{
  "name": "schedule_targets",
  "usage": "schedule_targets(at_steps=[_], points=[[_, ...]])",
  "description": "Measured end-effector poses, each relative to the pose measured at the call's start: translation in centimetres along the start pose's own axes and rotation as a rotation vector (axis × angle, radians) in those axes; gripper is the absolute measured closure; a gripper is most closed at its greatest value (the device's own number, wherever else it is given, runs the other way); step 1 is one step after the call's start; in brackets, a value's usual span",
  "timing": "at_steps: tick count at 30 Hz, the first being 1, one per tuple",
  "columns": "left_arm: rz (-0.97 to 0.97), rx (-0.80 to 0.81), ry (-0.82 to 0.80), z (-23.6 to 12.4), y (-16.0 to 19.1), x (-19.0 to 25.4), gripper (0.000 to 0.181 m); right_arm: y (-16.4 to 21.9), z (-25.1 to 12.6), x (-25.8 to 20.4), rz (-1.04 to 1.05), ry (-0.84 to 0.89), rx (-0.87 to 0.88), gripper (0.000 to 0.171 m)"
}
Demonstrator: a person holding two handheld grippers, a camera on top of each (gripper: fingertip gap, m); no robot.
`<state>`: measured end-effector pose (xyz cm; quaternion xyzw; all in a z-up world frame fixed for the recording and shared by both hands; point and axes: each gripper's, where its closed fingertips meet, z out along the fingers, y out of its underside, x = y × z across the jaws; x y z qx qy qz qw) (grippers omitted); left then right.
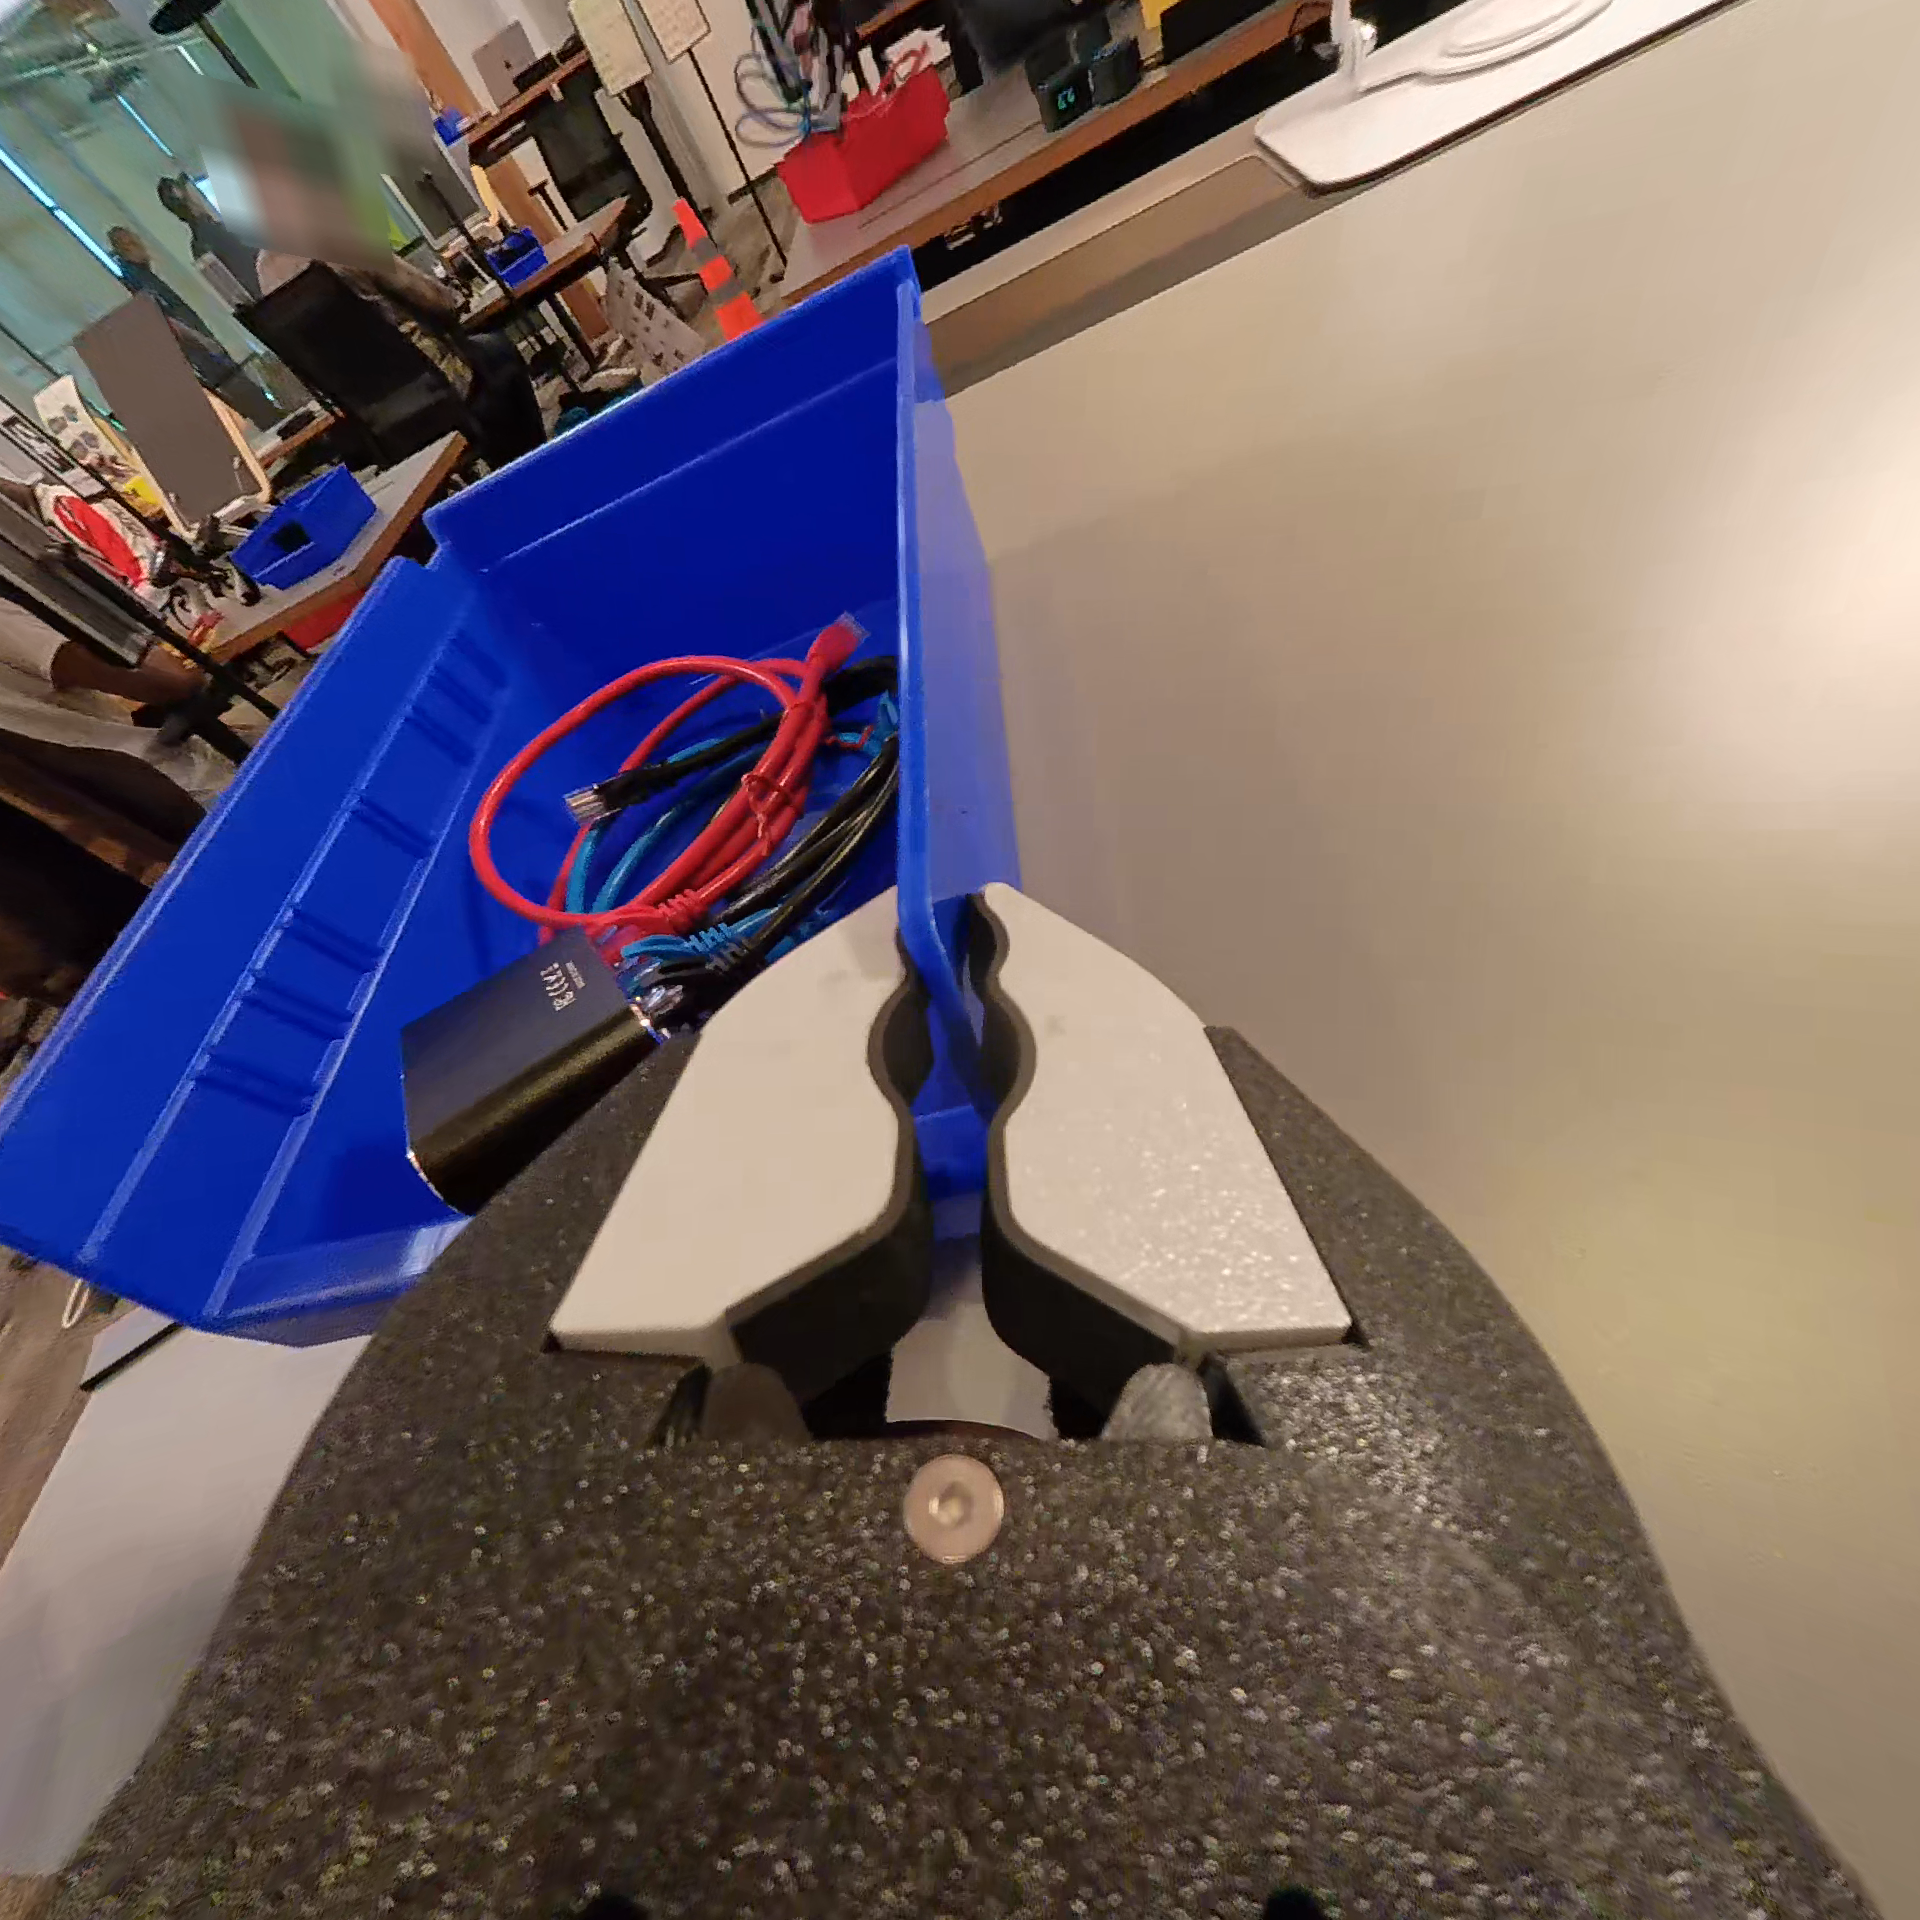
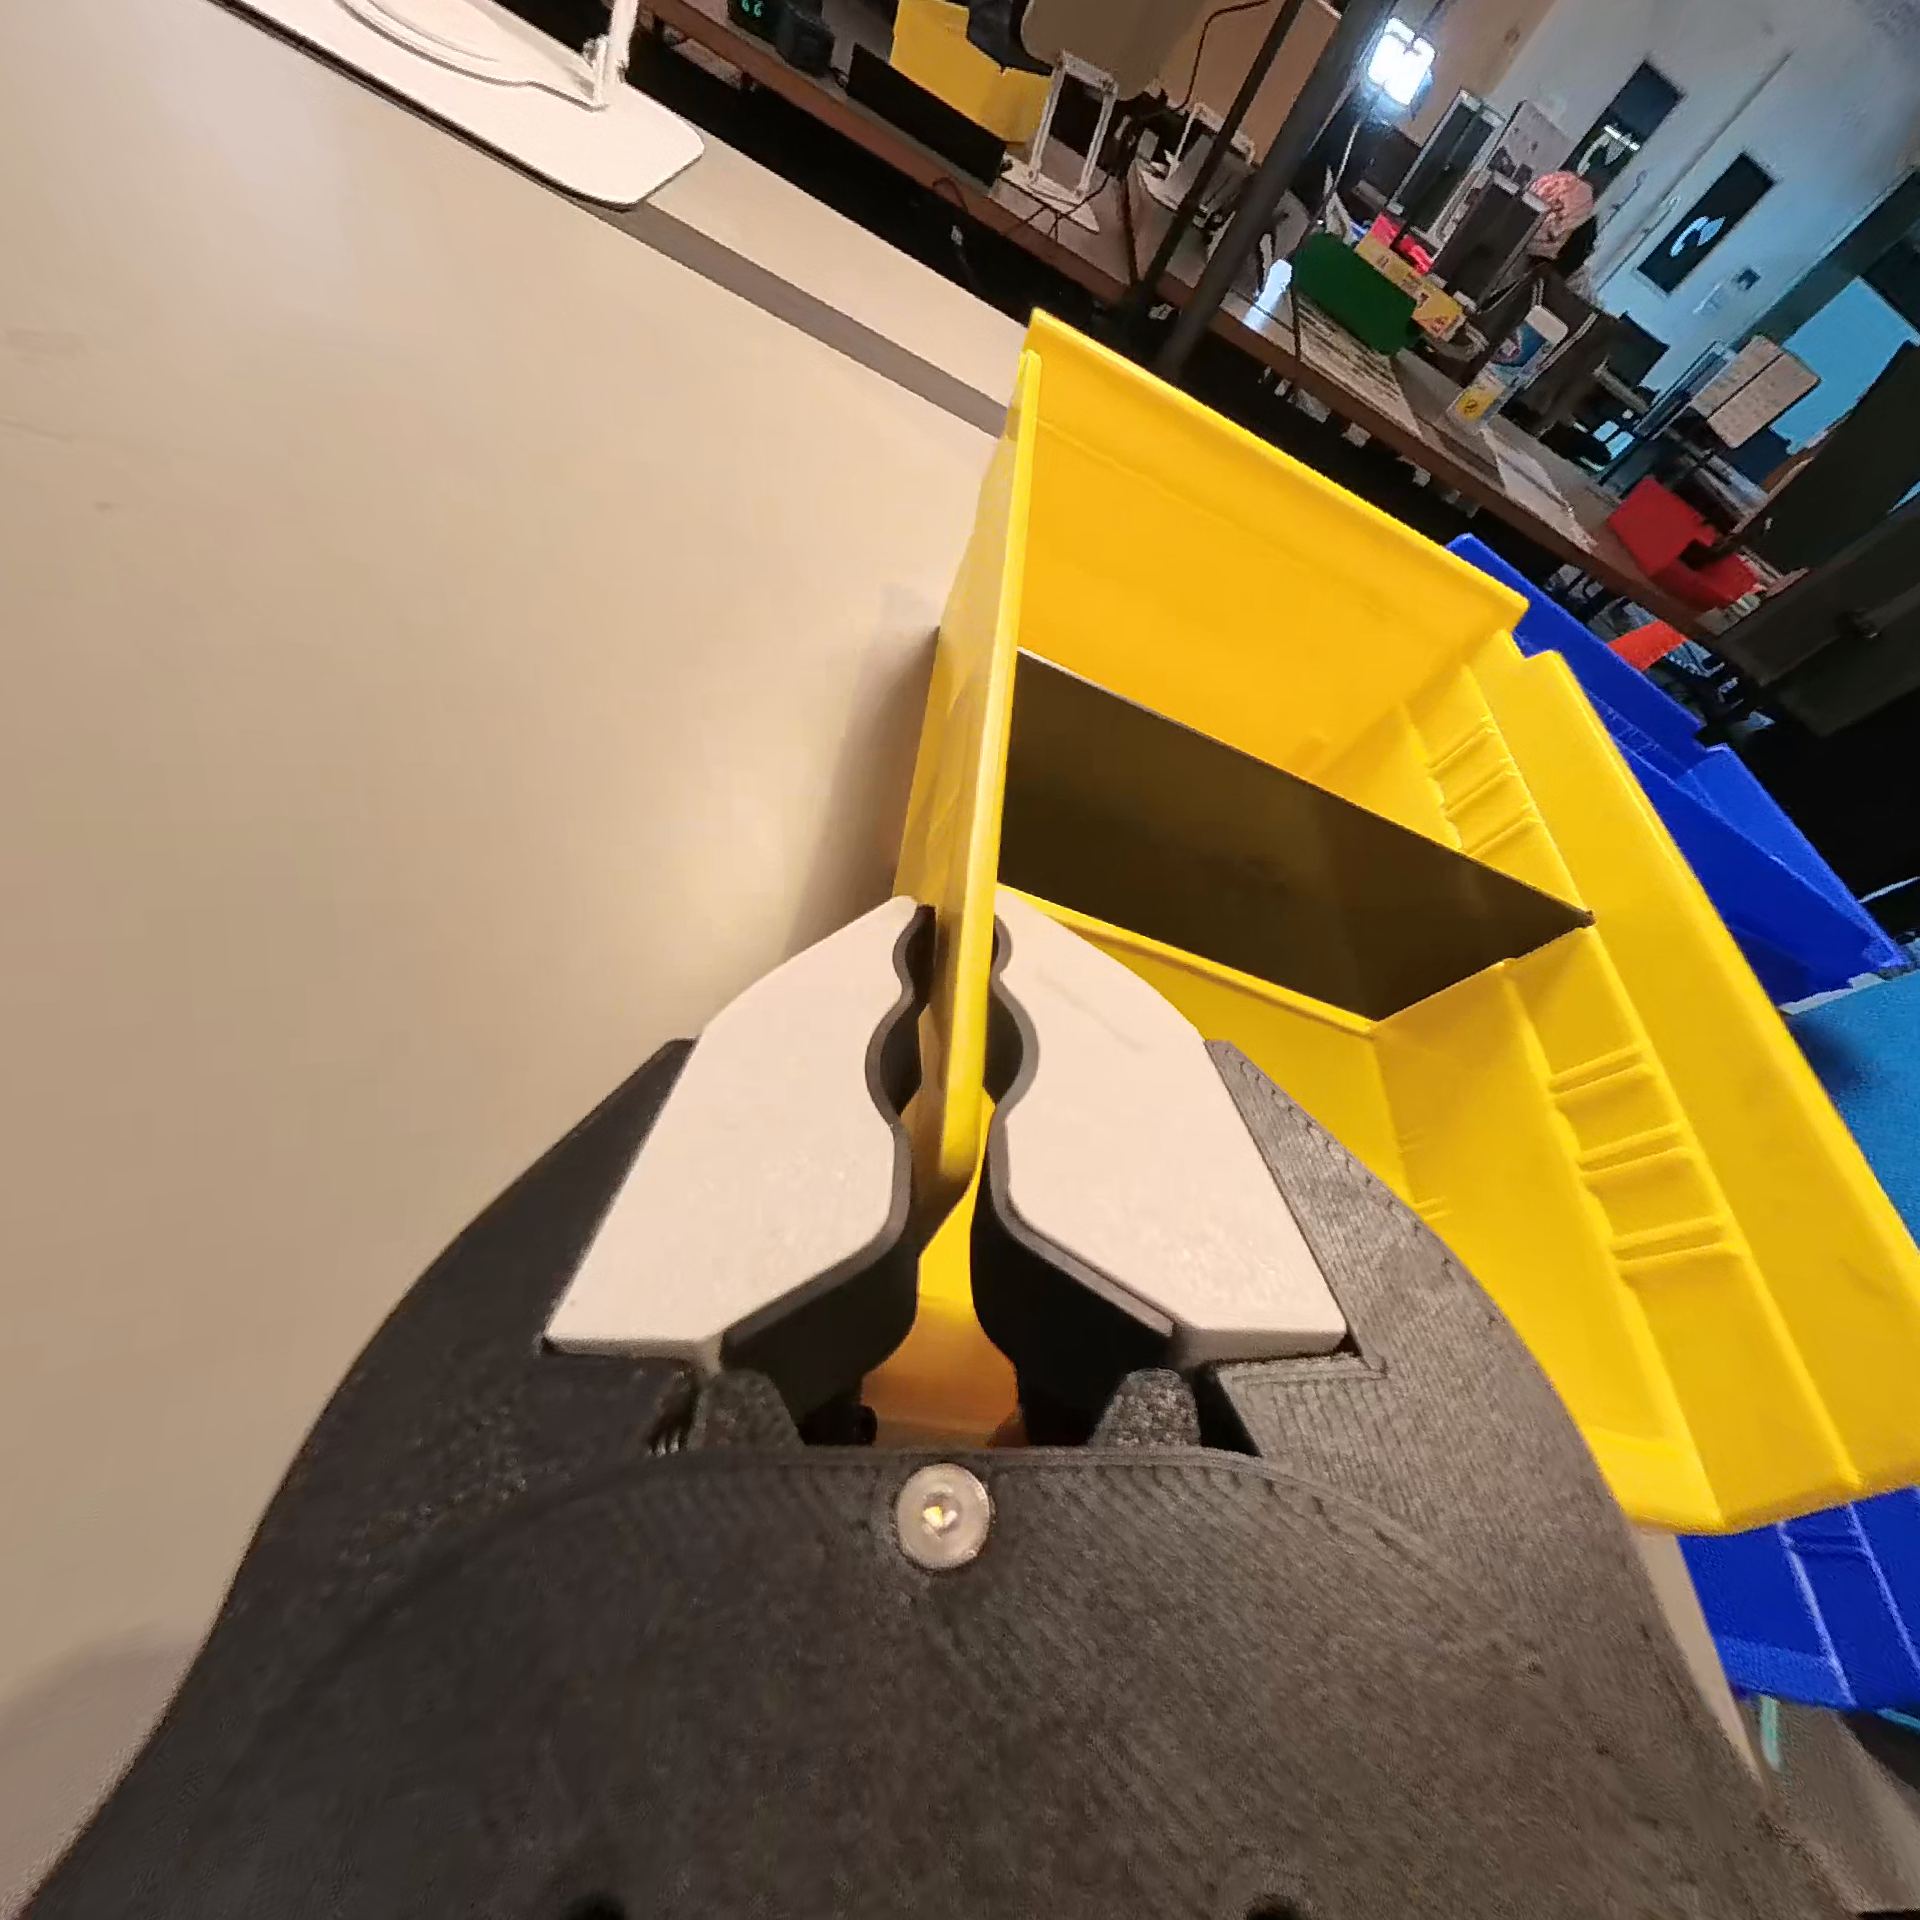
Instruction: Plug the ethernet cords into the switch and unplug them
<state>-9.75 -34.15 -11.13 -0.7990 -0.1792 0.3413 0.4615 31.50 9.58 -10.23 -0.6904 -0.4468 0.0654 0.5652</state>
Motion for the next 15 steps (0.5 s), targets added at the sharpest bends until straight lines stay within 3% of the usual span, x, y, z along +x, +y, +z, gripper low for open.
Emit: schedule_targets(at_steps=[15], points=[[0.042, -0.015, 0.052, 3.9, 1.0, -5.5, 0.175, 0.9, 2.3, 3.7, -0.012, -0.003, -0.009, 0.165]])
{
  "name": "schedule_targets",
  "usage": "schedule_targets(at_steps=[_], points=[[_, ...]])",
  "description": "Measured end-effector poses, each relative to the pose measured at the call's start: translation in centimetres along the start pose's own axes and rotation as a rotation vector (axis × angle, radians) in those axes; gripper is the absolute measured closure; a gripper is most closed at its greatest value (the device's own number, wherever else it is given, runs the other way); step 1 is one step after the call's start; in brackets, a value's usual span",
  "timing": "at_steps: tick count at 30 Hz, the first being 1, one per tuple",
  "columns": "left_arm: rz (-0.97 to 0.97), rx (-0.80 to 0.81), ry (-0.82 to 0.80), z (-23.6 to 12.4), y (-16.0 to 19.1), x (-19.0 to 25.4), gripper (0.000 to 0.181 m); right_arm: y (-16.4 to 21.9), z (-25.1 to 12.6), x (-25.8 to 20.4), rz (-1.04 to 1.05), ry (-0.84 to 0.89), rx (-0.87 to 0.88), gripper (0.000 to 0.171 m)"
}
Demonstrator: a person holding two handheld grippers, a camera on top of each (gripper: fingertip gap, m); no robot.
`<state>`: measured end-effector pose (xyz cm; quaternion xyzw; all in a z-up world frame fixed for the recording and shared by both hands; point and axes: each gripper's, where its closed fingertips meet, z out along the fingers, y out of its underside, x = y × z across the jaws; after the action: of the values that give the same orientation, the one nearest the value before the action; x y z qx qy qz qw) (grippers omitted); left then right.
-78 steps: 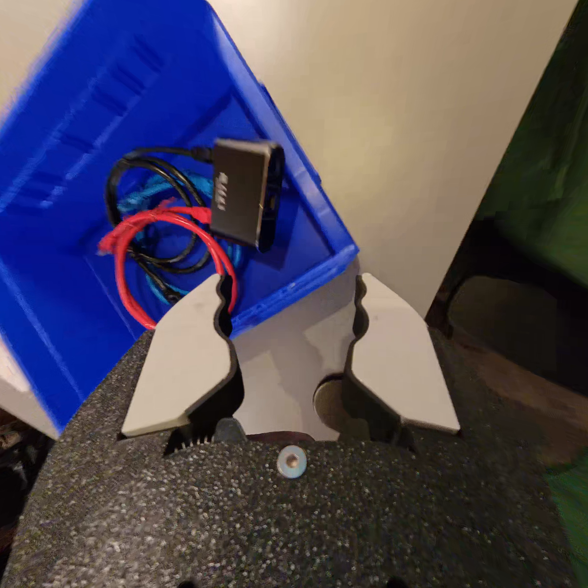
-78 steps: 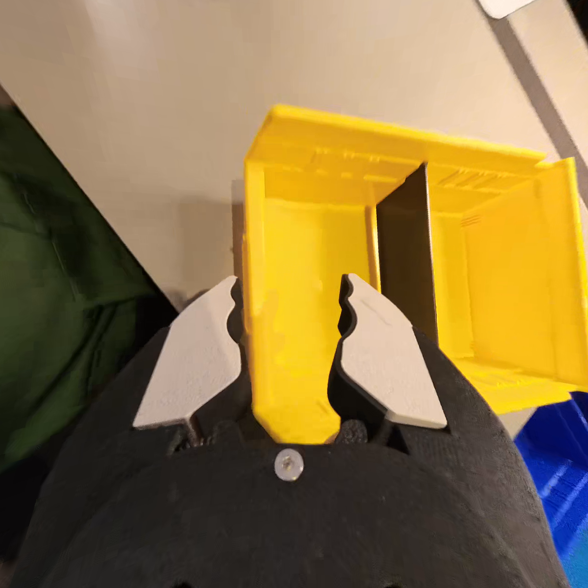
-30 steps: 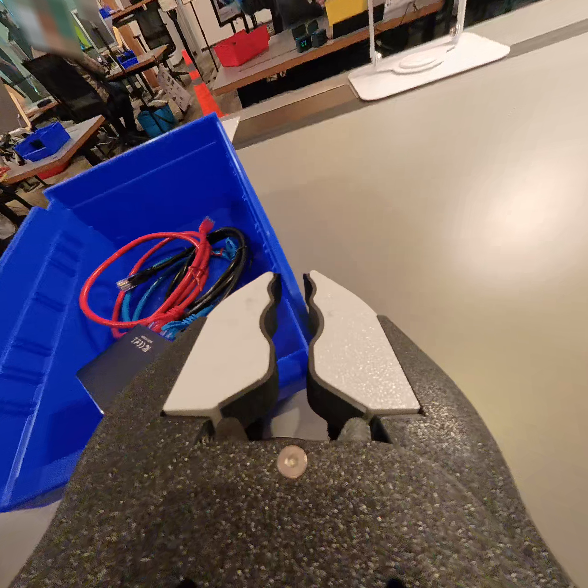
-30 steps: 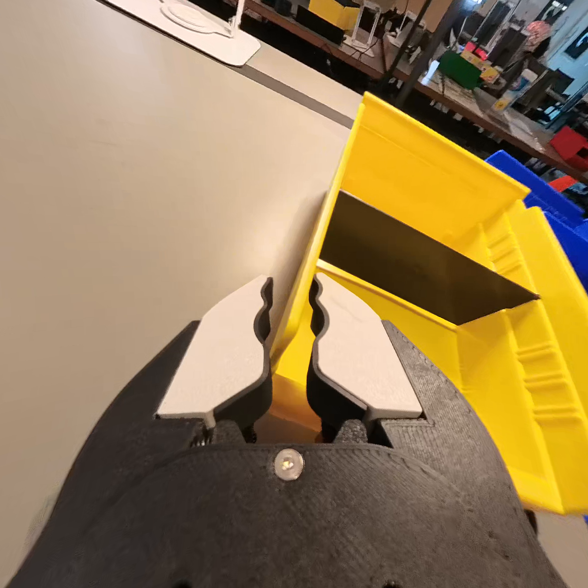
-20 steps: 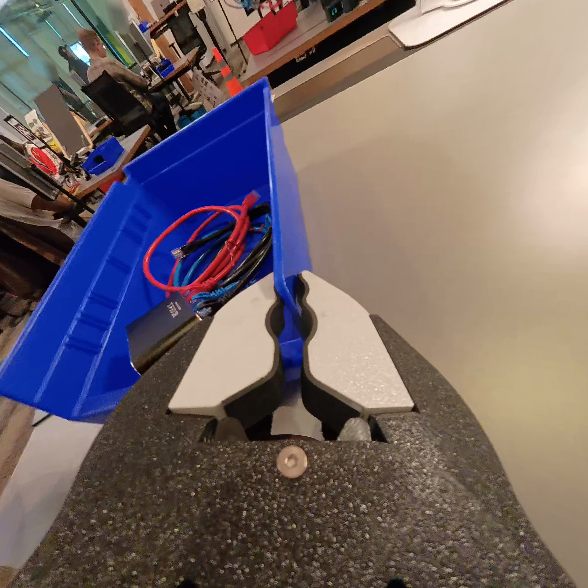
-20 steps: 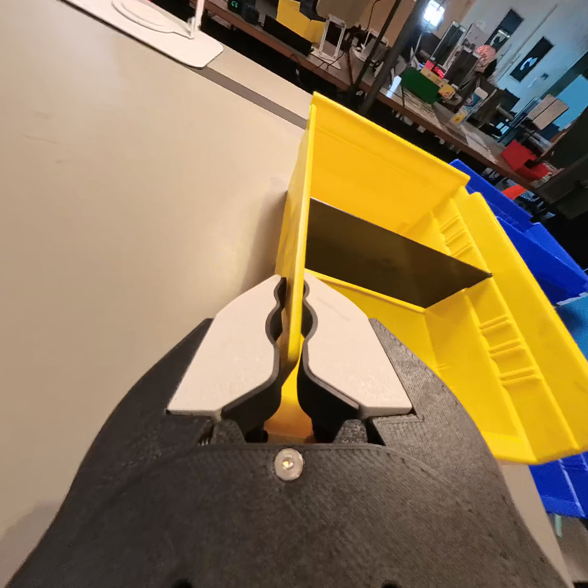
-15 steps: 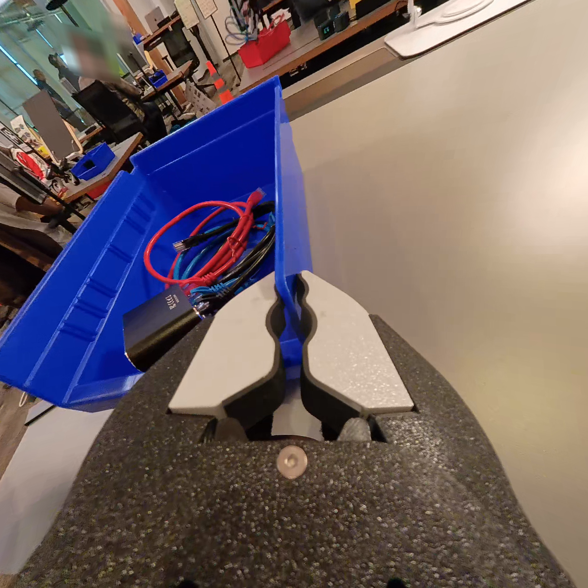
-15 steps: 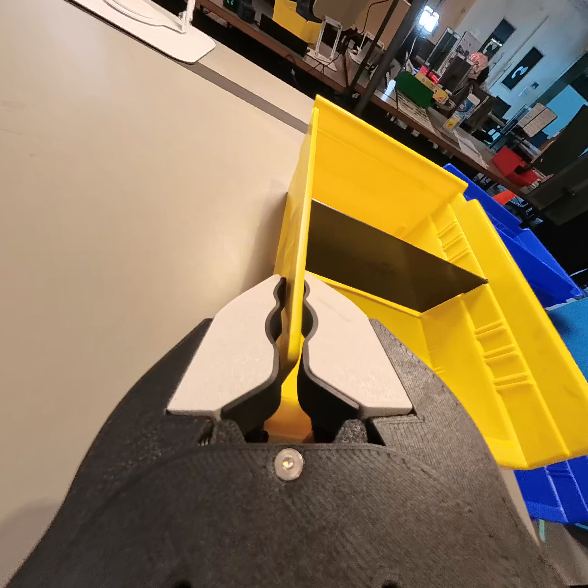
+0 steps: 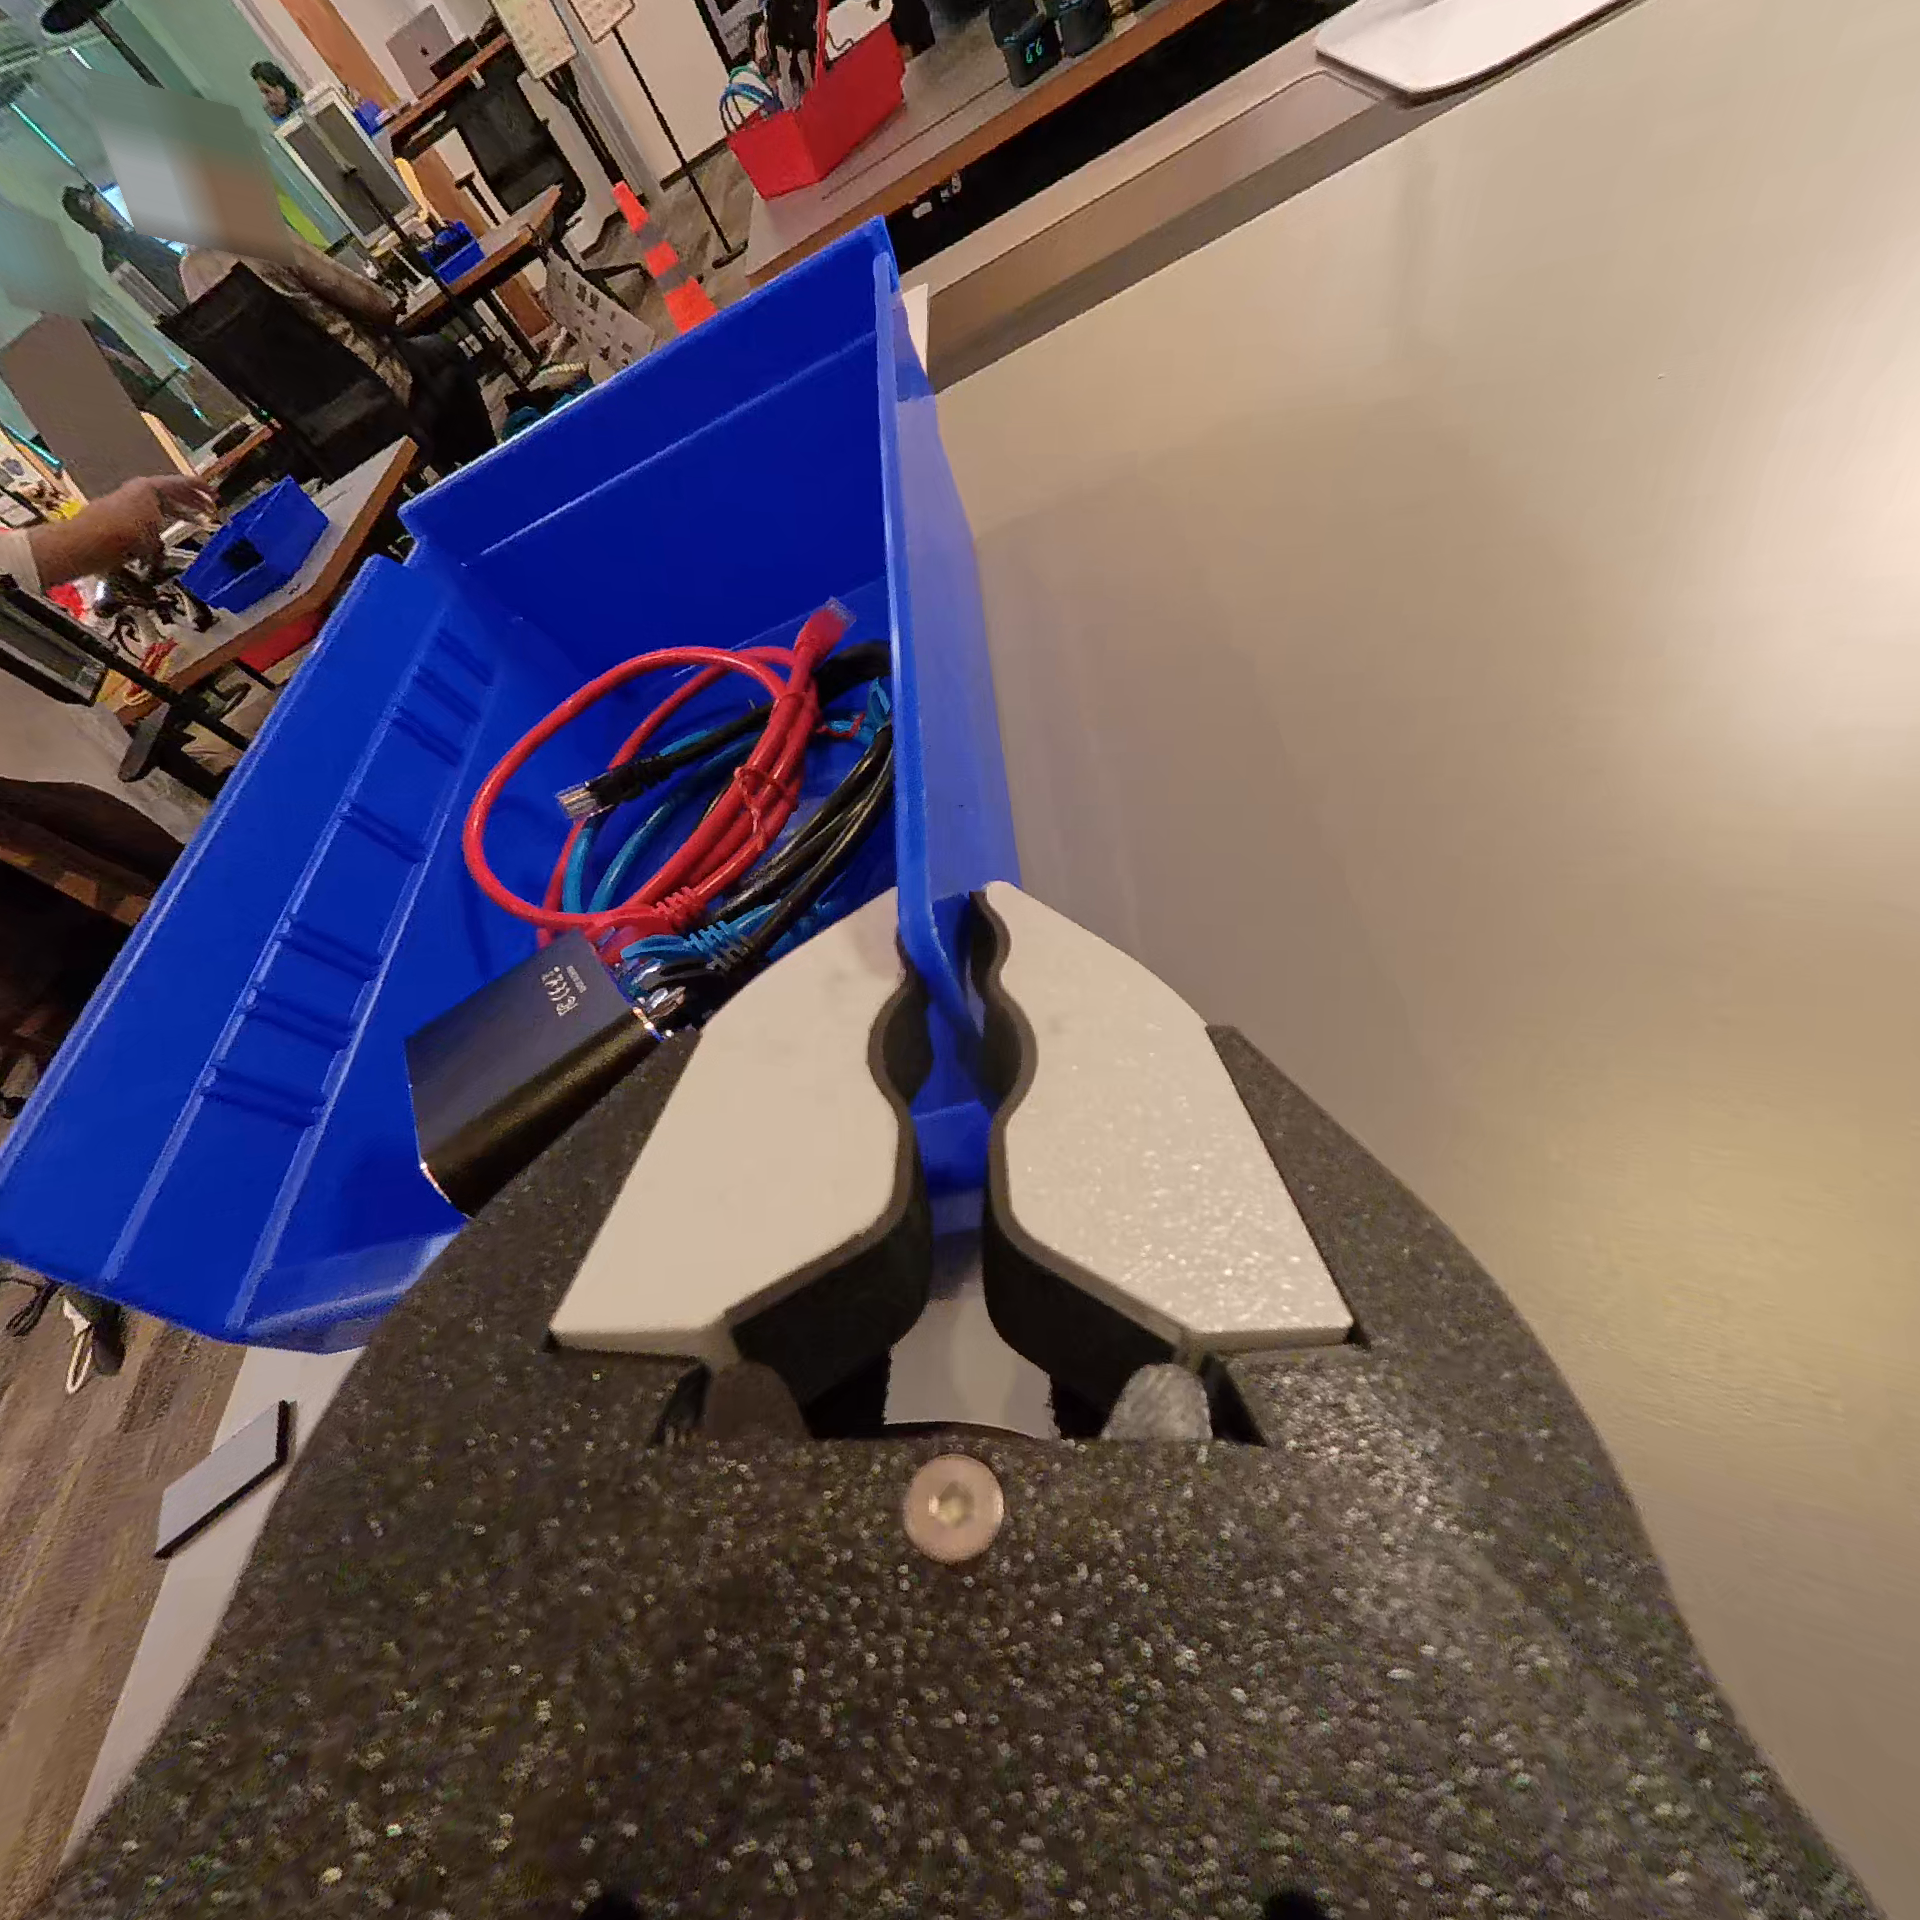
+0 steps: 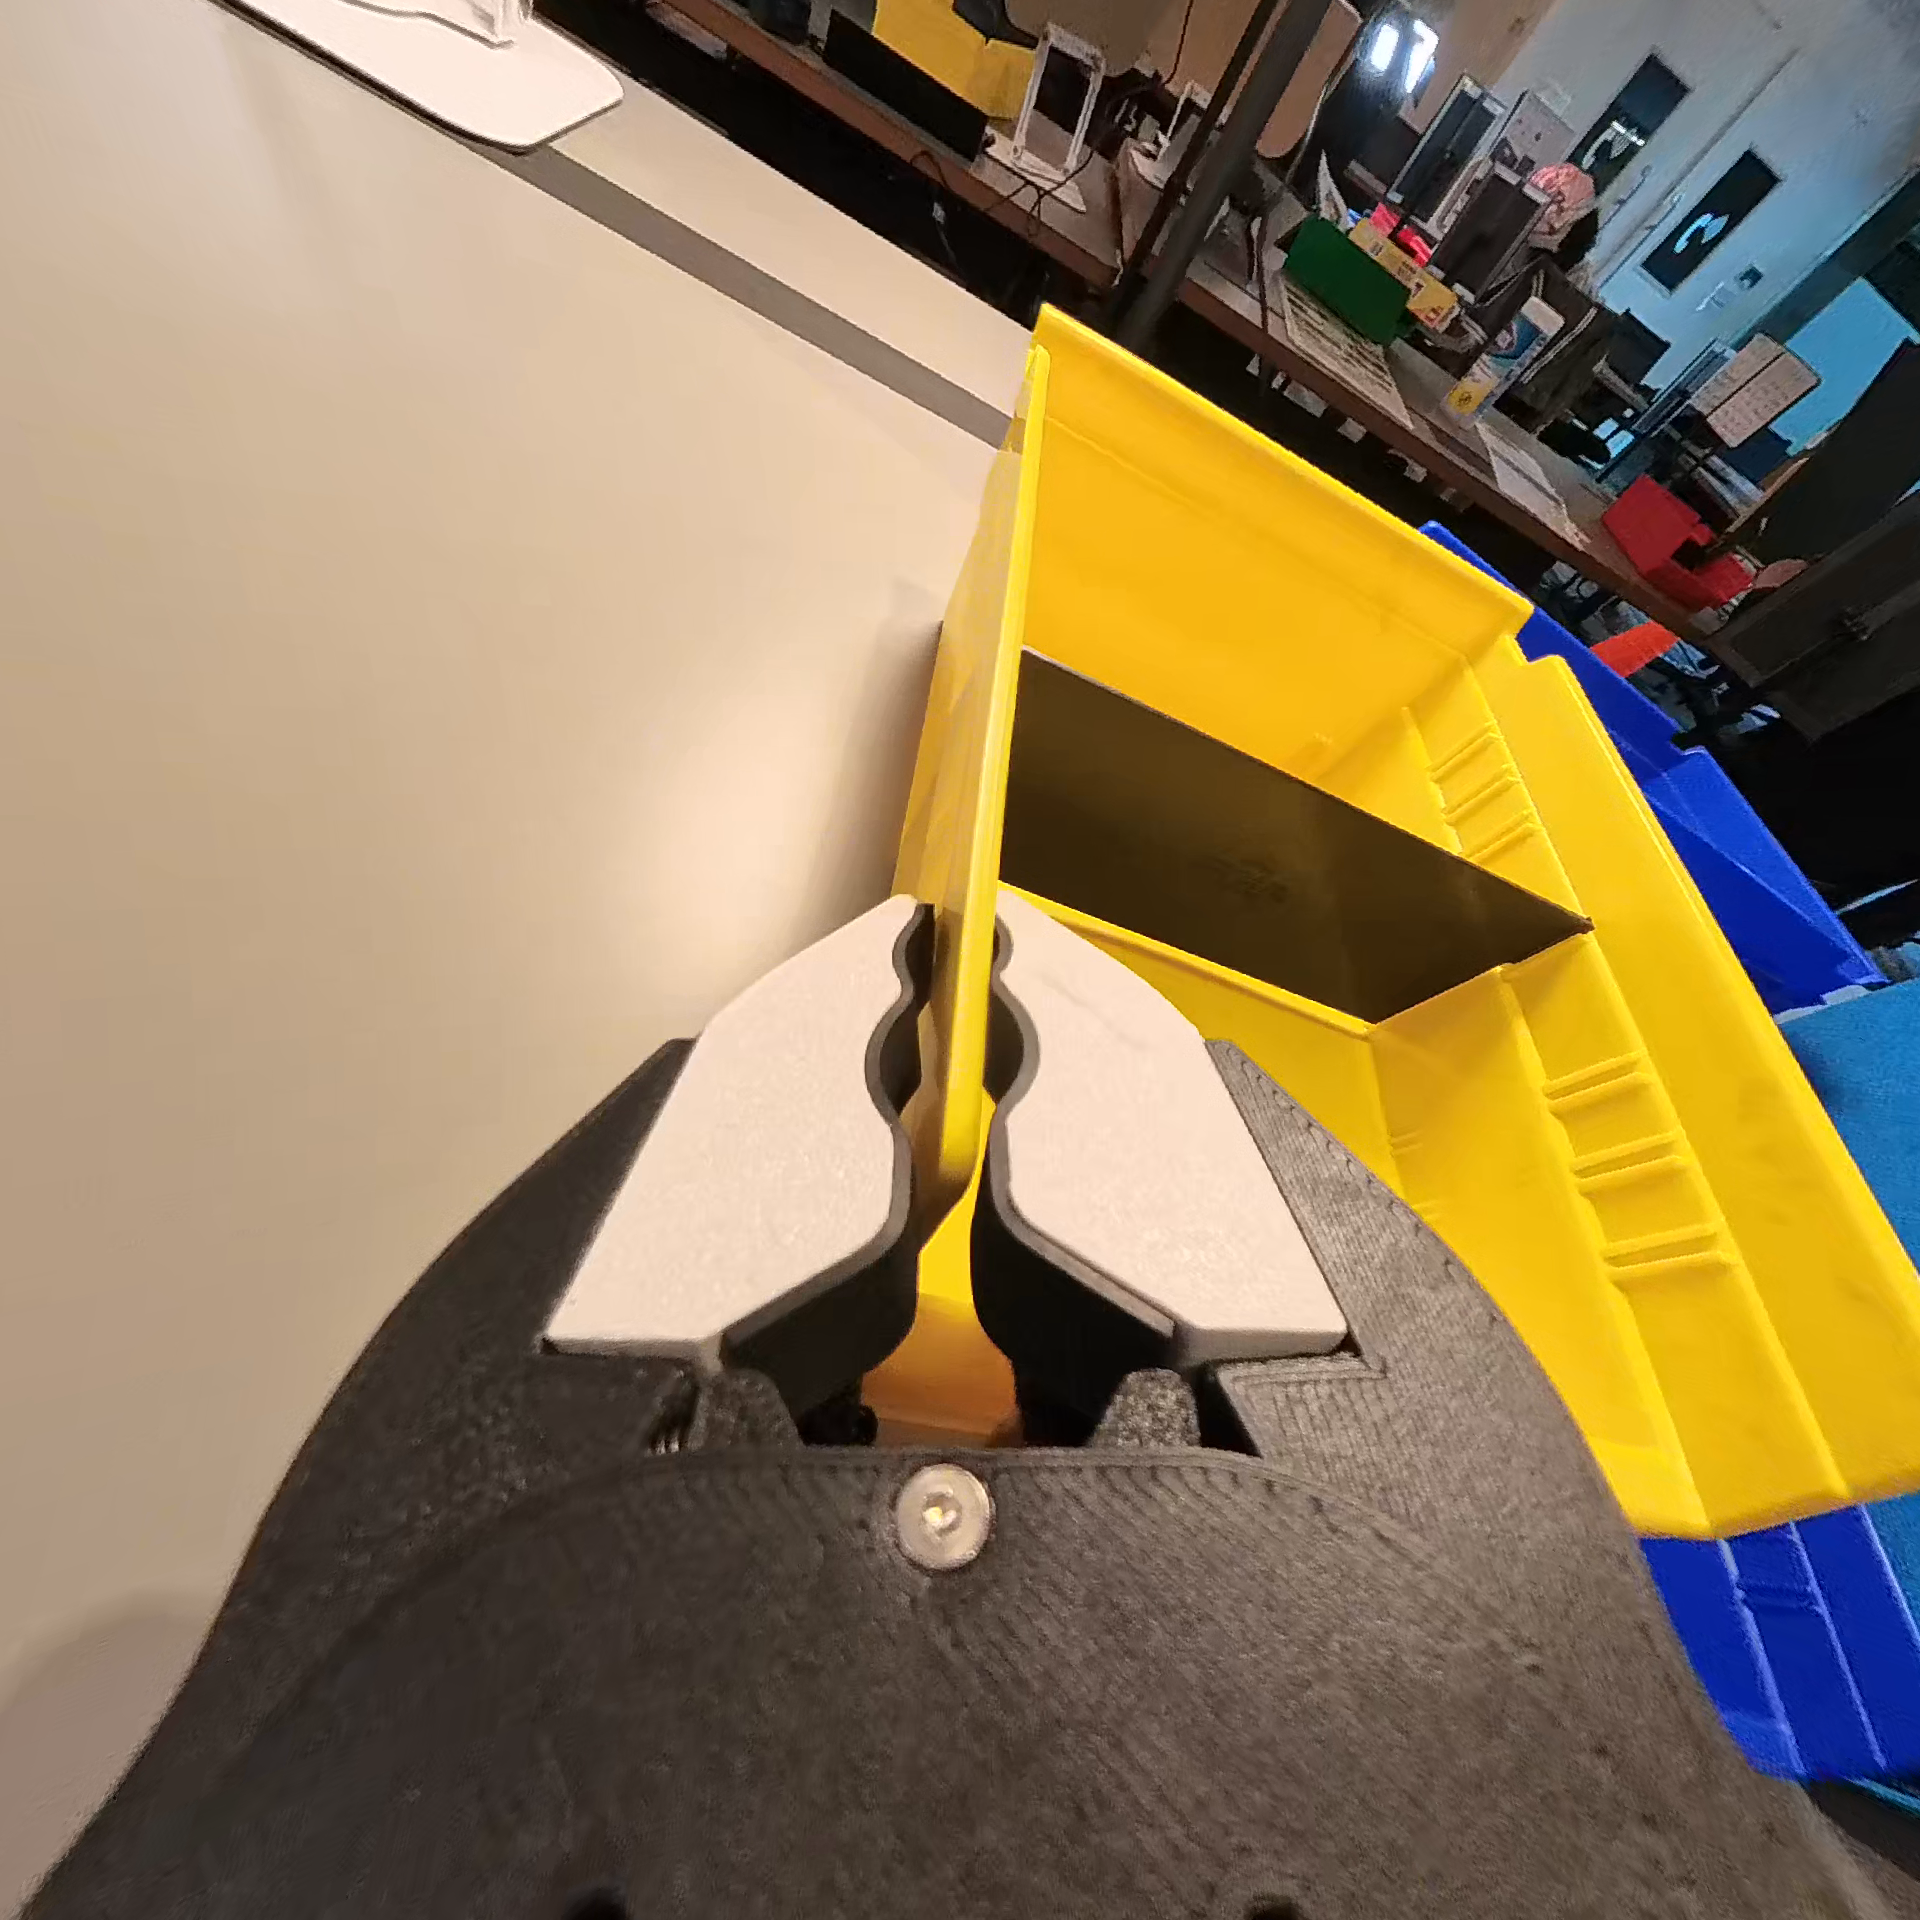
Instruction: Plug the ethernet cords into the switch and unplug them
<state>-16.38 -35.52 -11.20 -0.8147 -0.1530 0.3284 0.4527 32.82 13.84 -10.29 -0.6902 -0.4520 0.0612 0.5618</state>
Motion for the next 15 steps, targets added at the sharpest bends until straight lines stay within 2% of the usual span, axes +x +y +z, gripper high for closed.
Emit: schedule_targets(at_steps=[15], points=[[0.039, -0.003, -0.019, 1.4, 0.3, -2.0, 0.174, 0.1, 0.5, 0.6, -0.003, 0.011, -0.009, 0.165]])
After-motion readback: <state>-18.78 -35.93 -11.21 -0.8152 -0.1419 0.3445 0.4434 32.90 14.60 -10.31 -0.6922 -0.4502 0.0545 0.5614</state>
